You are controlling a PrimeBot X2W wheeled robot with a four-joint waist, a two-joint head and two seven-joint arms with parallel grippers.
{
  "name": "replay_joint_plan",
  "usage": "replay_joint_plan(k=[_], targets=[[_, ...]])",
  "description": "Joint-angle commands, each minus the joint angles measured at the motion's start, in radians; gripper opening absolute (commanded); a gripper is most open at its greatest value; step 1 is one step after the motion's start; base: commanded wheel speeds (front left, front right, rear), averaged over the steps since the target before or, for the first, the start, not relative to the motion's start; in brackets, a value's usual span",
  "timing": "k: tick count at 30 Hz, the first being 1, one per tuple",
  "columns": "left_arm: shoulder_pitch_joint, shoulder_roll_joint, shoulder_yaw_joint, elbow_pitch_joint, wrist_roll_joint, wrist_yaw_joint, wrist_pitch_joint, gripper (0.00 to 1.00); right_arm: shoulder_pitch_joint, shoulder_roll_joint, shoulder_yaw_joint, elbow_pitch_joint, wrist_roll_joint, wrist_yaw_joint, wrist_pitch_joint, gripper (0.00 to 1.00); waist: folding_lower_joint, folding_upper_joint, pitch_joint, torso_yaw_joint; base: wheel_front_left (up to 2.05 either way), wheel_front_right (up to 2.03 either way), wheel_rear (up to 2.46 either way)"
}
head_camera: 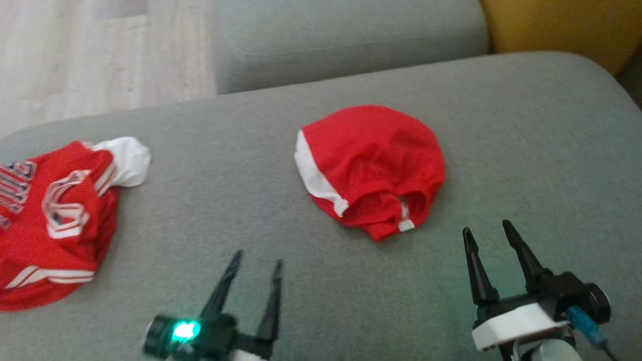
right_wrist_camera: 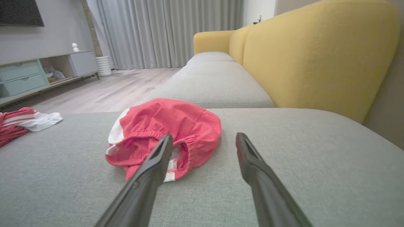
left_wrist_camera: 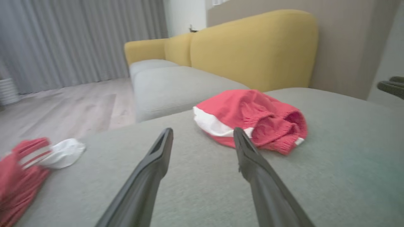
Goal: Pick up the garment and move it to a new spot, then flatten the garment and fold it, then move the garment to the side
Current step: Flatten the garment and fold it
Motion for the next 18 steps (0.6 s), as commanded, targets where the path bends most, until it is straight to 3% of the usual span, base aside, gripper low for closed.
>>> replay_joint_plan(k=[1,13,18], targets=[[-0.081,-0.007,0.01,-0.008,0.018,-0.01,-0.01,1.0,-0.058,-0.004,0.025,-0.043,0.013,-0.001,-0.006,1.0,0.0,-0.0001,0.05,-0.052,0.0,0.0,0.0],[-0.369,-0.007,-0.207,0.288,0.079,-0.132,-0.009,1.0,-0.125,-0.004,0.048,-0.068,0.06,-0.001,-0.006,1.0,0.0,-0.0001,0.198,-0.221,0.0,0.0,0.0],[-0.49,-0.007,-0.318,0.384,0.046,-0.157,0.014,1.0,-0.152,-0.004,0.05,-0.072,0.079,-0.001,-0.006,1.0,0.0,-0.0001,0.246,-0.269,0.0,0.0,0.0]])
